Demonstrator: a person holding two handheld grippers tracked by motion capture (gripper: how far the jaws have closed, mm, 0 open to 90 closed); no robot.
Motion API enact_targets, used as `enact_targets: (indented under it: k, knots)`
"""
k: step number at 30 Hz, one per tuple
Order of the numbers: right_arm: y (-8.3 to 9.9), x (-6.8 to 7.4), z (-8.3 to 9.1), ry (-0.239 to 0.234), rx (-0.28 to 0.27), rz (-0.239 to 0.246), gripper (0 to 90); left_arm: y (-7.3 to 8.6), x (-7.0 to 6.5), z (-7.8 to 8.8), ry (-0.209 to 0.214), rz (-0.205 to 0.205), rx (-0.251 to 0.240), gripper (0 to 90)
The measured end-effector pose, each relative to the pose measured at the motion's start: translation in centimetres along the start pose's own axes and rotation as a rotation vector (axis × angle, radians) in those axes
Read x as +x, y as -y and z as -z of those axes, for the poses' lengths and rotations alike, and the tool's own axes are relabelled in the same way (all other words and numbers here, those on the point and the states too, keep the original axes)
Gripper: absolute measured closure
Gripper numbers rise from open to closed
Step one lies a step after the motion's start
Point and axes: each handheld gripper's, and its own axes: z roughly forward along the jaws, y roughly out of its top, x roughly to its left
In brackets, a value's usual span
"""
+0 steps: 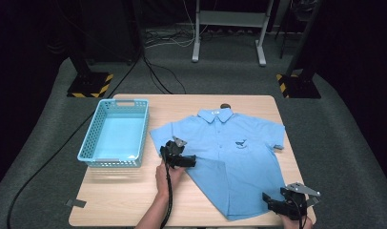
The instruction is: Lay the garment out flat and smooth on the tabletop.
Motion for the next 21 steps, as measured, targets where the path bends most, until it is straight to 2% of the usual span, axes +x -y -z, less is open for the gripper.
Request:
enact_targets:
  k: [7, 8, 13, 16, 18, 21]
  knots:
    - [1.0, 0.5, 0.6, 0.033, -0.016, 0.008, 16.7, -0.6, 0.2, -0.6, 0.016, -0.014, -0.003, 3.4]
    - [1.4, 1.2, 0.7, 0.057, -0.019, 0.022, 15.3, -0.7, 0.3, -0.7, 0.017, -0.016, -0.001, 3.4]
    - [1.5, 1.8, 0.7, 0.077, -0.008, 0.047, 12.6, -0.9, 0.4, -0.9, 0.021, -0.018, -0.001, 3.5]
    - [0.8, 1.5, 0.6, 0.048, 0.015, 0.029, 5.8, -0.9, 0.4, -0.8, 0.023, -0.020, -0.001, 3.8]
    - [-0.3, 1.3, 1.1, 0.055, -0.016, 0.046, 3.4, -0.8, 0.4, -0.8, 0.023, -0.020, -0.001, 3.8]
    - [-2.9, 1.3, 1.6, 0.065, -0.060, 0.083, 1.1, -0.8, 0.4, -0.8, 0.024, -0.020, -0.003, 4.0]
